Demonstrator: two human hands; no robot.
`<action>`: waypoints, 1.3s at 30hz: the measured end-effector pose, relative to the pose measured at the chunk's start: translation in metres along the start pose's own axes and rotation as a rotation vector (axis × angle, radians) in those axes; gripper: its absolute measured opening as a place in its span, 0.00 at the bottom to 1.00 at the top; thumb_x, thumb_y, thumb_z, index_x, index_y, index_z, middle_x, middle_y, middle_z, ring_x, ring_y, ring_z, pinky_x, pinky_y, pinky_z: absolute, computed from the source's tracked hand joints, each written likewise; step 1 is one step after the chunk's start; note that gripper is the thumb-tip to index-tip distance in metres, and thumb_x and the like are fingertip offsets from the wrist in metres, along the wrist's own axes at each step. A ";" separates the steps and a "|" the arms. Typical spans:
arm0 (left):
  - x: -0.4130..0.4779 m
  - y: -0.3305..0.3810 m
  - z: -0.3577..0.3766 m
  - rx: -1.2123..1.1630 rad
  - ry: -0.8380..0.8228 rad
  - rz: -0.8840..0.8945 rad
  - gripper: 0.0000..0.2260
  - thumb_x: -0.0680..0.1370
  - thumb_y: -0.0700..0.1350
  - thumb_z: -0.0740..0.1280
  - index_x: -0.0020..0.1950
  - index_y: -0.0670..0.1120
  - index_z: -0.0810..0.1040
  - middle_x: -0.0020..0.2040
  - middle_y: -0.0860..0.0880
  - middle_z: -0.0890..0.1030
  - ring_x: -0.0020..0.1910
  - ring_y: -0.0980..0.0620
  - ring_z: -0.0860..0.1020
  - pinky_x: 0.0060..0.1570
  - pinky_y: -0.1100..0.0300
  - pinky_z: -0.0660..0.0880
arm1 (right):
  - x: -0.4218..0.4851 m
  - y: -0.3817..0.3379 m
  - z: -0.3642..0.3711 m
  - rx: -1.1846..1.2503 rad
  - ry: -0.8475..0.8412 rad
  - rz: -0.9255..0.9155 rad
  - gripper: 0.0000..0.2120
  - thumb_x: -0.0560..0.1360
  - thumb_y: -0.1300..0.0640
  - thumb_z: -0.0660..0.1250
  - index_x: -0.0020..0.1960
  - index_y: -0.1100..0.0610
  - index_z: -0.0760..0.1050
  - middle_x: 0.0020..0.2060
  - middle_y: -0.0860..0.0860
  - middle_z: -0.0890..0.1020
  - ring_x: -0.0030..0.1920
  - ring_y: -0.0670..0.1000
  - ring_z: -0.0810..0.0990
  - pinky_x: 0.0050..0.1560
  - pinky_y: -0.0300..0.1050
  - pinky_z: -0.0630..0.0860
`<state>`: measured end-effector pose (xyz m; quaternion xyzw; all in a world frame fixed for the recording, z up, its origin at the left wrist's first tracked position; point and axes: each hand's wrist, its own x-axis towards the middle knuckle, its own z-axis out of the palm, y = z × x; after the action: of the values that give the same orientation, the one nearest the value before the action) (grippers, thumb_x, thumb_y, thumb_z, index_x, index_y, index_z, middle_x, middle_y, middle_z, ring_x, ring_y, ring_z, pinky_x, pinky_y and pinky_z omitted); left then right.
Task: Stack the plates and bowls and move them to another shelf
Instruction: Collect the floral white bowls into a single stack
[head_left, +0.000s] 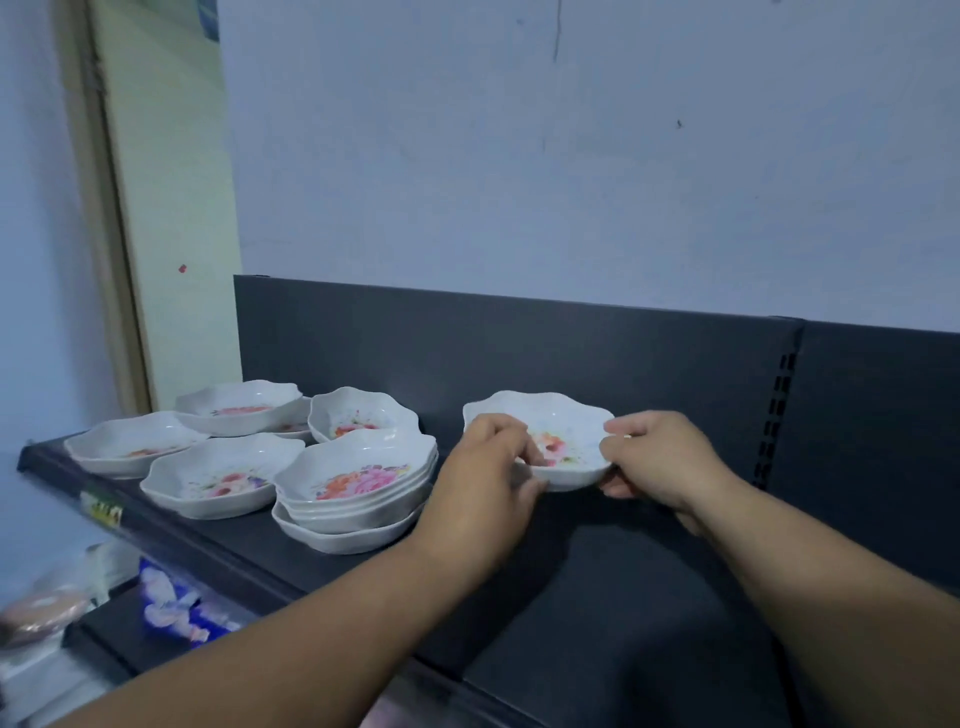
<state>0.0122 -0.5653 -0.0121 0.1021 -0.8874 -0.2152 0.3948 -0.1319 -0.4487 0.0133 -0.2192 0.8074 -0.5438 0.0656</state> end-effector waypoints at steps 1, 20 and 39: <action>0.001 0.001 -0.009 0.002 0.028 0.011 0.04 0.73 0.41 0.70 0.46 0.46 0.78 0.54 0.59 0.68 0.49 0.63 0.69 0.47 0.84 0.59 | -0.002 -0.008 0.002 0.032 -0.004 -0.012 0.19 0.72 0.63 0.65 0.63 0.59 0.76 0.47 0.56 0.84 0.33 0.54 0.86 0.42 0.47 0.84; 0.008 -0.155 -0.136 -0.105 -0.141 -0.499 0.18 0.78 0.47 0.64 0.68 0.50 0.72 0.61 0.48 0.77 0.53 0.51 0.76 0.53 0.62 0.69 | -0.053 -0.111 0.144 -0.305 -0.139 -0.069 0.10 0.71 0.64 0.59 0.46 0.60 0.78 0.26 0.54 0.82 0.28 0.52 0.80 0.28 0.38 0.71; -0.013 -0.173 -0.124 -0.249 -0.295 -0.334 0.22 0.79 0.54 0.61 0.71 0.49 0.68 0.73 0.50 0.67 0.72 0.51 0.65 0.67 0.62 0.60 | -0.073 -0.111 0.180 -0.462 0.150 0.058 0.21 0.71 0.58 0.64 0.64 0.50 0.77 0.59 0.51 0.80 0.44 0.54 0.84 0.50 0.50 0.82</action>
<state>0.1149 -0.7513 -0.0263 0.1652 -0.8730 -0.3974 0.2296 0.0269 -0.6053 0.0326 -0.1640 0.9188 -0.3576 -0.0309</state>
